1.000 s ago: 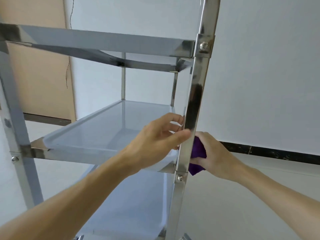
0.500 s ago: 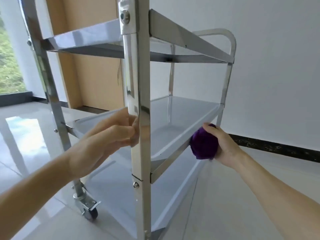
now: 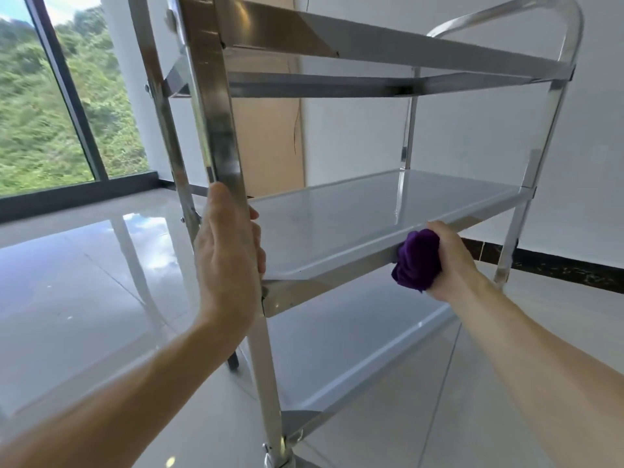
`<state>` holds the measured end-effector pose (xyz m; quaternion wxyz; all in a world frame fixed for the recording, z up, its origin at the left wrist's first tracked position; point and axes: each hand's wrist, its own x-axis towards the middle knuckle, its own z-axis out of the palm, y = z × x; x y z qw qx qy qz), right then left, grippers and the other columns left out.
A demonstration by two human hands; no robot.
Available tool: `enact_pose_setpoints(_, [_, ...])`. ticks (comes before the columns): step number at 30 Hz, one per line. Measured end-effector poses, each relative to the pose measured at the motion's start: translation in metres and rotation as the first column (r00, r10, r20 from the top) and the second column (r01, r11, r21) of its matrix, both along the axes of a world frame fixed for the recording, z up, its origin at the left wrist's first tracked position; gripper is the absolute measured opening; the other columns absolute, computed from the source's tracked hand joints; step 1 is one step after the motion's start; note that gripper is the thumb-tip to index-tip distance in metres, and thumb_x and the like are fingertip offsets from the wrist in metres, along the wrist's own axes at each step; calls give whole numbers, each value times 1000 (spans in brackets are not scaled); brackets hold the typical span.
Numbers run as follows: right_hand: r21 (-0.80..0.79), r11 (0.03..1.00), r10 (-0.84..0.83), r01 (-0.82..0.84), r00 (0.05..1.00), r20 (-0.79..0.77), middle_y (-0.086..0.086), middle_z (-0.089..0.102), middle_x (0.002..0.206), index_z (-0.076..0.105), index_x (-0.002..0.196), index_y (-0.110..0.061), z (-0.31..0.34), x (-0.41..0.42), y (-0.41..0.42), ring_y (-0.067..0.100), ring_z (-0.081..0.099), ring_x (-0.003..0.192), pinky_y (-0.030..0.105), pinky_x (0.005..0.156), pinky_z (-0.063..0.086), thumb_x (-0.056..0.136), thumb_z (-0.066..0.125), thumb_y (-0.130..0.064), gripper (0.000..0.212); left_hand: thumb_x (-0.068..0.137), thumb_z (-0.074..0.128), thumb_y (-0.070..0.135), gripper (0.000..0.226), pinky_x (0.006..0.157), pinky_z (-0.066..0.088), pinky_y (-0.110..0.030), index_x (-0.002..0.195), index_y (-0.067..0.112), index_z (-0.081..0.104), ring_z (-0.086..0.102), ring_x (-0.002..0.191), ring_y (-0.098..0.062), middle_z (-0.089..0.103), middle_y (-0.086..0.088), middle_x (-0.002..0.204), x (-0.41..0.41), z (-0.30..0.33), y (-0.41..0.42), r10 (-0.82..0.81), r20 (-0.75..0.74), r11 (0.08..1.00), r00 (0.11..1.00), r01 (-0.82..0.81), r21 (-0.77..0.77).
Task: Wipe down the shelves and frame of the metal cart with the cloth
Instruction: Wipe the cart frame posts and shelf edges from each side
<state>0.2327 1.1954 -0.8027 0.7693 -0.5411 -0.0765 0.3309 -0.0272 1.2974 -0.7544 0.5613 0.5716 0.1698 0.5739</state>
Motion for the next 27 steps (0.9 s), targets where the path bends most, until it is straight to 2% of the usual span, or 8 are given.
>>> enact_pose_setpoints(3, [-118, 993, 15, -5, 997, 81, 5, 57, 87, 55, 82, -20, 5, 0, -7, 30, 56, 74, 31, 59, 37, 73, 61, -30, 15, 81, 38, 76, 59, 44, 30, -28, 73, 20, 52, 32, 53, -20, 38, -7, 64, 0, -2, 4, 5, 9, 1000, 1000, -5, 14])
enact_pose_setpoints(7, [-194, 981, 34, -8, 991, 130, 9, 65, 97, 59, 95, -20, 6, 0, -22, 33, 62, 82, 30, 55, 42, 74, 62, -34, 25, 81, 38, 78, 59, 42, 32, -26, 69, 23, 54, 37, 48, -16, 43, 0, 58, 1, -4, 9, -14, 18, 1000, 1000, 14, 25])
enact_pose_setpoints(11, [-238, 970, -12, 53, 985, 170, 11, 65, 93, 59, 82, -20, 7, 0, -37, 36, 63, 78, 30, 51, 43, 73, 63, -33, 17, 82, 35, 80, 60, 40, 35, -26, 67, 24, 54, 39, 44, -18, 44, 1, 55, 6, -2, 15, -27, 6, 999, 1000, 27, 40])
enact_pose_setpoints(13, [-245, 967, -26, 72, 982, 186, 11, 65, 90, 59, 78, -20, 9, -1, -45, 37, 65, 80, 33, 57, 42, 71, 63, -31, 14, 82, 33, 80, 62, 41, 35, -26, 68, 23, 53, 39, 44, -19, 44, 0, 55, 10, -1, 21, -49, -10, 997, 999, 50, 53])
enact_pose_setpoints(16, [-264, 958, -60, 109, 981, 185, 13, 67, 91, 61, 76, -20, 12, -5, -58, 38, 65, 82, 45, 71, 39, 69, 65, -30, 13, 82, 33, 81, 64, 42, 33, -28, 70, 21, 51, 37, 45, -19, 42, -1, 56, 19, 0, 30, -96, -30, 994, 995, 98, 55])
enact_pose_setpoints(20, [-283, 952, -59, 117, 977, 206, 15, 68, 93, 61, 78, -21, 11, -3, -81, 36, 62, 75, 34, 62, 42, 74, 66, -35, 15, 79, 34, 83, 64, 44, 30, -27, 70, 22, 50, 33, 46, -18, 38, 0, 56, 35, 1, 38, -179, -29, 983, 983, 180, 30])
enact_pose_setpoints(24, [-257, 953, -105, 159, 972, 212, 9, 64, 78, 62, 69, -19, 7, 0, -106, 37, 66, 81, 39, 69, 44, 78, 70, -34, 19, 79, 32, 82, 64, 42, 30, -26, 69, 21, 48, 31, 47, -18, 38, -1, 55, 53, 1, 40, -242, -51, 969, 969, 244, 34])
enact_pose_setpoints(27, [-254, 948, -143, 195, 968, 207, 10, 67, 79, 64, 74, -18, 7, -1, -123, 39, 69, 89, 42, 74, 47, 79, 72, -34, 19, 82, 30, 81, 65, 42, 31, -26, 68, 19, 46, 33, 46, -16, 40, 2, 54, 69, 2, 41, -294, -78, 955, 953, 295, 7])
